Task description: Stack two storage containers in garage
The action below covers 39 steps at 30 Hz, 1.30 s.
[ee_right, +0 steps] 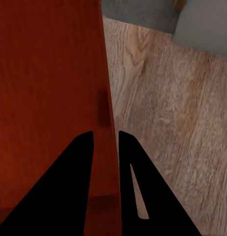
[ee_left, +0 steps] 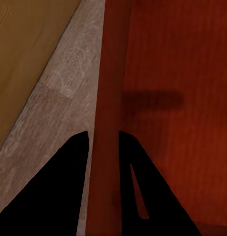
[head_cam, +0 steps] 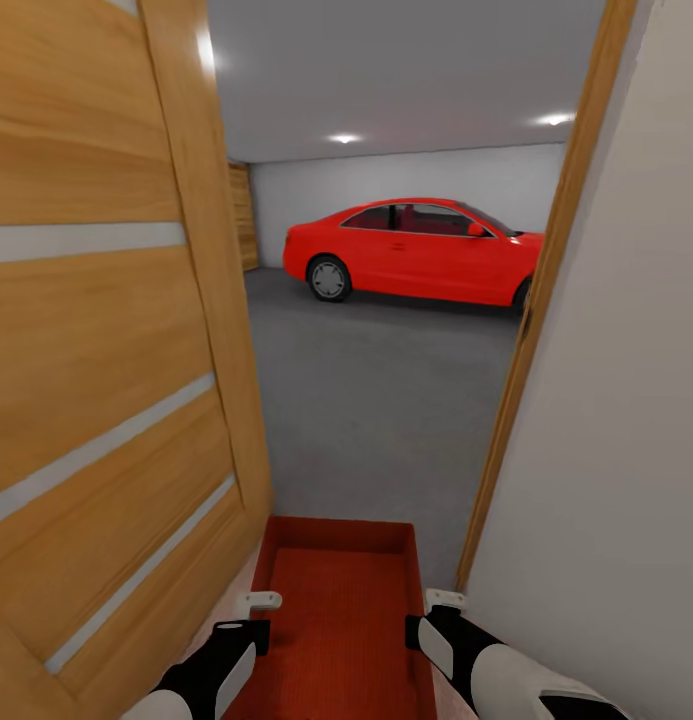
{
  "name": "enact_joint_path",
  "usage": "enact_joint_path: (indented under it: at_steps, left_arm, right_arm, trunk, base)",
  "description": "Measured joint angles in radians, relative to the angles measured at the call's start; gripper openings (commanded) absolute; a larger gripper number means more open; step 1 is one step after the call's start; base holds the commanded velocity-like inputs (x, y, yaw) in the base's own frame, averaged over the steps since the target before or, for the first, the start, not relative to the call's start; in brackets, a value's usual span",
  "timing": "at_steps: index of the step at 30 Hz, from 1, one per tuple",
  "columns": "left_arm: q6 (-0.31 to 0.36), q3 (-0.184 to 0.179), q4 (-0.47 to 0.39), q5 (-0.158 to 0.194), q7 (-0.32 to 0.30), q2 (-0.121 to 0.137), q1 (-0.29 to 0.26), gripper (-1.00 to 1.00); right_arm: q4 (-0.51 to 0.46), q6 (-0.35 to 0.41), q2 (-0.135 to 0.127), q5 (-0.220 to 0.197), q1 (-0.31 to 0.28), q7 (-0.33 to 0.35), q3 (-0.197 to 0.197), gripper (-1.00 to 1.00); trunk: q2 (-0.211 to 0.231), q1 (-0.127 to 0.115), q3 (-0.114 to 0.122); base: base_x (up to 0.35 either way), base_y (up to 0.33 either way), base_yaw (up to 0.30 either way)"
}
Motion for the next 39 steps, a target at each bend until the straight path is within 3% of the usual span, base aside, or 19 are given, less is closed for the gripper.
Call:
enact_joint_path:
  at_steps: [13, 21, 39]
  left_arm:
    - [0.000, -0.001, 0.000, 0.000, 0.000, 0.000, 0.000, -1.00]
    - [0.001, -0.001, 0.000, -0.001, 0.000, 0.000, 0.000, -1.00]
    - [0.000, -0.001, 0.000, 0.000, 0.000, 0.000, 0.000, -1.00]
  right_arm:
    - [0.000, 0.000, 0.000, 0.000, 0.000, -0.001, -0.001, -1.00]
    - [0.000, 0.000, 0.000, 0.001, 0.000, -0.002, -0.002, -1.00]
    - [0.000, 0.000, 0.001, 0.000, 0.000, -0.001, -0.001, -1.00]
  trunk:
    - [0.000, 0.000, 0.006]
    - [0.000, 0.000, 0.008]
    - [0.000, 0.000, 0.016]
  base:
    - [0.049, 0.036, -0.169]
    - [0.174, 0.222, -0.097]
    - [0.042, 0.079, -0.234]
